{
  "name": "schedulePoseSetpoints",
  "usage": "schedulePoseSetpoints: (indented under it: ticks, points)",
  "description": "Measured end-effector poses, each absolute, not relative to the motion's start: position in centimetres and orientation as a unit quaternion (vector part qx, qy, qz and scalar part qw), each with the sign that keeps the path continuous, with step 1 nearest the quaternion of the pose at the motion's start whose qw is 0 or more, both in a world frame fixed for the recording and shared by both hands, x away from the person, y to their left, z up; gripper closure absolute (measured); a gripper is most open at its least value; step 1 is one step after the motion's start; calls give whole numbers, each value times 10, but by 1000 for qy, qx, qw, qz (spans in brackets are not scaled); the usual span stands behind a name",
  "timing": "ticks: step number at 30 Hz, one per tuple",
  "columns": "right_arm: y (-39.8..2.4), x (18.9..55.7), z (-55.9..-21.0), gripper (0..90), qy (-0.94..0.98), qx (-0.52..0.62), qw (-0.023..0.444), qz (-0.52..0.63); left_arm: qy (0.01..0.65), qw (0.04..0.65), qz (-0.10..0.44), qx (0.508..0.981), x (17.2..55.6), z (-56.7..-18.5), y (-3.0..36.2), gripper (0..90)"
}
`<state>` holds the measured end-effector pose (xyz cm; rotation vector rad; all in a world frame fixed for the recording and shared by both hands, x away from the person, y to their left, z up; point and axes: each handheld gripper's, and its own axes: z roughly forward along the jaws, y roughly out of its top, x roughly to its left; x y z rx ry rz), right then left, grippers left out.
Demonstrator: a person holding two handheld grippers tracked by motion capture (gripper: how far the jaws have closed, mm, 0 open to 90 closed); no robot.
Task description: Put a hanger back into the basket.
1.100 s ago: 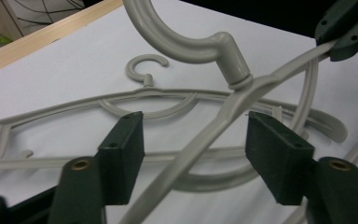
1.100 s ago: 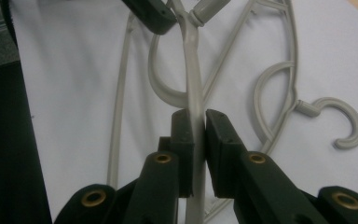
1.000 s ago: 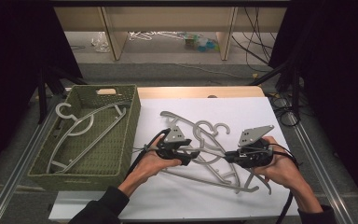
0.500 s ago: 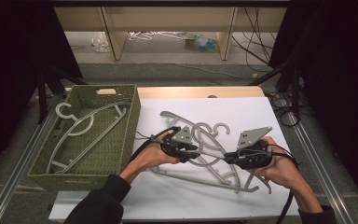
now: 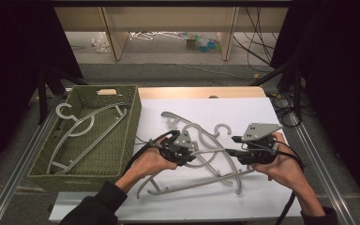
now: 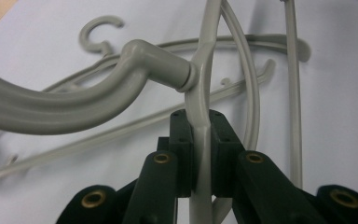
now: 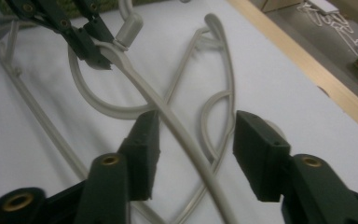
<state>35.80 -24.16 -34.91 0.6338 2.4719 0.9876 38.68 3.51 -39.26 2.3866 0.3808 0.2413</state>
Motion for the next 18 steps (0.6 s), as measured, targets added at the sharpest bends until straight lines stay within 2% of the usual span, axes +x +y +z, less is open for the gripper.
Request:
schedulePoseSetpoints:
  ticks: [2, 3, 11, 18]
  points:
    - [-242, 356, -344, 475, 878, 232, 200, 367, 168, 350, 95, 917, 388, -386, 43, 818]
    - [-243, 354, -340, 440, 870, 240, 204, 378, 198, 362, 99, 905, 388, -379, 50, 818]
    - [-245, 345, -334, 403, 851, 265, 189, 413, 258, 394, 112, 875, 393, -346, 84, 818]
    - [-236, 336, -355, 374, 869, 257, 158, 393, 297, 441, 124, 838, 392, -311, 119, 817]
